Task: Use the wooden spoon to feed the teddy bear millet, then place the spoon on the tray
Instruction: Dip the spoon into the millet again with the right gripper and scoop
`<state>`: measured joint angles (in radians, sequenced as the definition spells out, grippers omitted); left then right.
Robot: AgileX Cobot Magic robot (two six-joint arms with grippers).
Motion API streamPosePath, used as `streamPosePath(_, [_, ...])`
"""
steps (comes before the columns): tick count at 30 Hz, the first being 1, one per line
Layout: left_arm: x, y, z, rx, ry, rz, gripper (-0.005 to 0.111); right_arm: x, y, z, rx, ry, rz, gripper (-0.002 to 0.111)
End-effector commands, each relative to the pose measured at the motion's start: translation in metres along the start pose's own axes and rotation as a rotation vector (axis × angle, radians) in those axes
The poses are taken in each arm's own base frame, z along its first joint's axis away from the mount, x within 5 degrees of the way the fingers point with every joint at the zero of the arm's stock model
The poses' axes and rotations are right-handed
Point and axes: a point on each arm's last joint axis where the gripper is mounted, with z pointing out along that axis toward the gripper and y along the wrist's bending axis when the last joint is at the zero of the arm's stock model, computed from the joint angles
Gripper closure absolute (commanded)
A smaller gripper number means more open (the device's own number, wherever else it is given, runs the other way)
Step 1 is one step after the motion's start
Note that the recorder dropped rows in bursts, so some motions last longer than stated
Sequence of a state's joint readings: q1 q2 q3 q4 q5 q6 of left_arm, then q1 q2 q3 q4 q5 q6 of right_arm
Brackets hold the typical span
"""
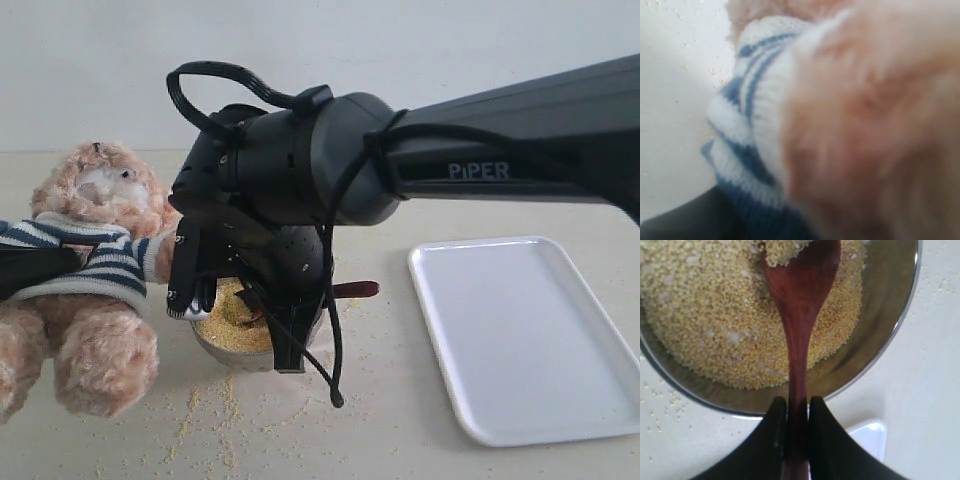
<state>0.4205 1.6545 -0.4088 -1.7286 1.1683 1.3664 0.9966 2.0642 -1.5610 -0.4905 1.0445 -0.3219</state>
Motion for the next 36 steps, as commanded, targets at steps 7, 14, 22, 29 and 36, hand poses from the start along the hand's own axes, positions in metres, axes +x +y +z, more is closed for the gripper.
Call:
streamPosePath(7, [-0.003,-0.001,-0.001,0.006,-0.021,0.021,0.102,0.012,-0.003,-0.002,0.029,0.117,-0.013,0.108])
streamPosePath(14, [-0.004,0.0,-0.001,-0.011,-0.025,0.021,0.102,0.014,-0.007,-0.004,0.074,0.132,0.007,0.108])
streamPosePath(22, [-0.004,0.001,-0.001,-0.018,-0.026,0.021,0.102,0.016,-0.01,-0.013,0.081,0.106,0.051,0.108])
streamPosePath(29, [-0.004,0.002,-0.001,-0.024,-0.027,0.021,0.102,0.015,-0.007,-0.017,0.032,0.08,0.109,0.108])
streamPosePath(36, [-0.004,0.002,-0.001,-0.025,-0.027,0.029,0.102,0.013,-0.008,-0.02,0.036,0.038,0.195,0.108])
